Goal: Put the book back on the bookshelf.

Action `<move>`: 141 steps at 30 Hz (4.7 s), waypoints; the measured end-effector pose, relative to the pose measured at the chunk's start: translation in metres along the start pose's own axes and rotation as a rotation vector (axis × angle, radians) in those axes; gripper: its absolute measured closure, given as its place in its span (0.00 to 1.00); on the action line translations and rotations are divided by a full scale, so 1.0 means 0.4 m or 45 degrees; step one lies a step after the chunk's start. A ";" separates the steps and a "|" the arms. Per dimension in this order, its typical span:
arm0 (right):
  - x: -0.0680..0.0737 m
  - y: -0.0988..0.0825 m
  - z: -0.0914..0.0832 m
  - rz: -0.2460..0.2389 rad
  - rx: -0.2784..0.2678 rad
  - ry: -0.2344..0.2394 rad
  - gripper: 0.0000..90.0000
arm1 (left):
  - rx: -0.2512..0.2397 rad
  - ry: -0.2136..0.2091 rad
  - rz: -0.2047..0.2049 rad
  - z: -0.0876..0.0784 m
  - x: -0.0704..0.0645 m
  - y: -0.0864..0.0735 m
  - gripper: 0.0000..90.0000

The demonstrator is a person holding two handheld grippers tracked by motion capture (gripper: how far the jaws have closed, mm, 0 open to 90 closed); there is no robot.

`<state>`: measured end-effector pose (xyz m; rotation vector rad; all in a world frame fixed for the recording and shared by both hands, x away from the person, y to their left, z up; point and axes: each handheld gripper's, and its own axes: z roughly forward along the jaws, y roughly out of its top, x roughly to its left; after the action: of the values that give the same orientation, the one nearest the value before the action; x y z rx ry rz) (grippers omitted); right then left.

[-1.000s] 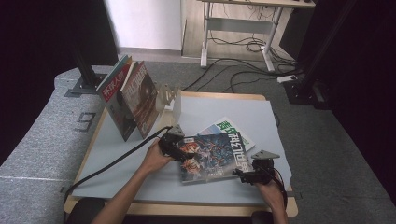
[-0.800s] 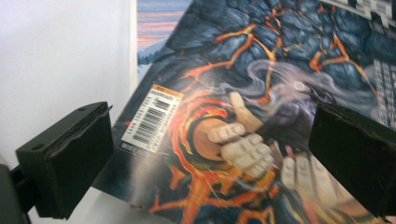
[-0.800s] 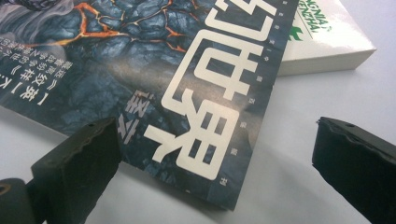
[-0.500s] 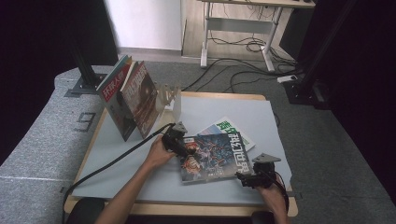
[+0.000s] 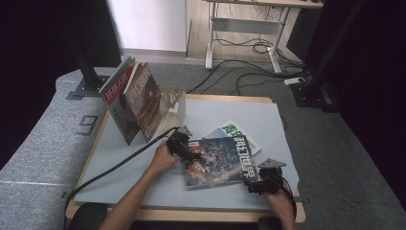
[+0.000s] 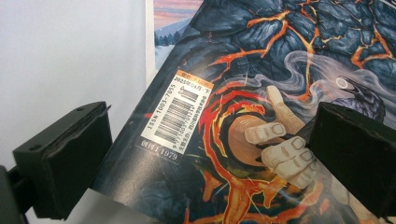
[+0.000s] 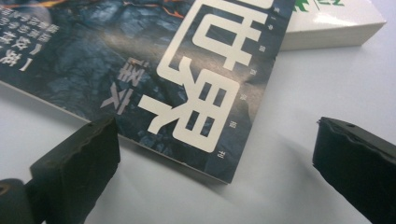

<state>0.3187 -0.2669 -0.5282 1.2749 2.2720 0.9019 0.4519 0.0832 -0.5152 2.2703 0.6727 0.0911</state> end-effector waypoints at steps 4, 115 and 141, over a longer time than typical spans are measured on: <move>-0.003 0.000 0.004 0.002 0.012 -0.009 0.00 | 0.021 -0.001 0.005 -0.004 -0.008 -0.001 0.00; -0.081 0.103 0.029 0.162 -0.054 0.011 0.04 | -0.005 0.132 0.020 -0.140 -0.097 -0.150 0.00; -0.097 0.115 0.071 0.216 0.005 0.123 0.05 | 0.030 0.115 -0.035 -0.108 -0.086 -0.170 0.02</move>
<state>0.3836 -0.2729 -0.5161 1.4733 2.2647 1.0388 0.3813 0.1336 -0.5265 2.2897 0.7557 0.1738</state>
